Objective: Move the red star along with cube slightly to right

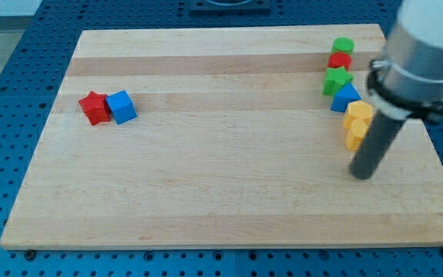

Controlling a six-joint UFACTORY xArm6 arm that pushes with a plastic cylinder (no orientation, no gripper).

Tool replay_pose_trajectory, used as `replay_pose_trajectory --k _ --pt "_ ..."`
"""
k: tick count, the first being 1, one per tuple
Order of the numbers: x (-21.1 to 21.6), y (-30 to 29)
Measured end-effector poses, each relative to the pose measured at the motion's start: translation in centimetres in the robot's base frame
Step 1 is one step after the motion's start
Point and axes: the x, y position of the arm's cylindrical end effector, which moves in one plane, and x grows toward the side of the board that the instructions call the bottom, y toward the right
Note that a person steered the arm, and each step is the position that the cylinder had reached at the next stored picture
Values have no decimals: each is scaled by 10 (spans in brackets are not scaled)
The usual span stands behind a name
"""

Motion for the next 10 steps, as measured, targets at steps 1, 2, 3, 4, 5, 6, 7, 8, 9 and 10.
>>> replay_pose_trajectory --k 1,2,3,4,5,6,7,8,9,10 --pt "1 -104" --pt "0 -227" --pt "-19 -346" --pt "-69 -435" --pt "-110 -460" --pt "-136 -459" --pt "-144 -424" --pt "-145 -345" --pt "-143 -257" --pt "-130 -196"
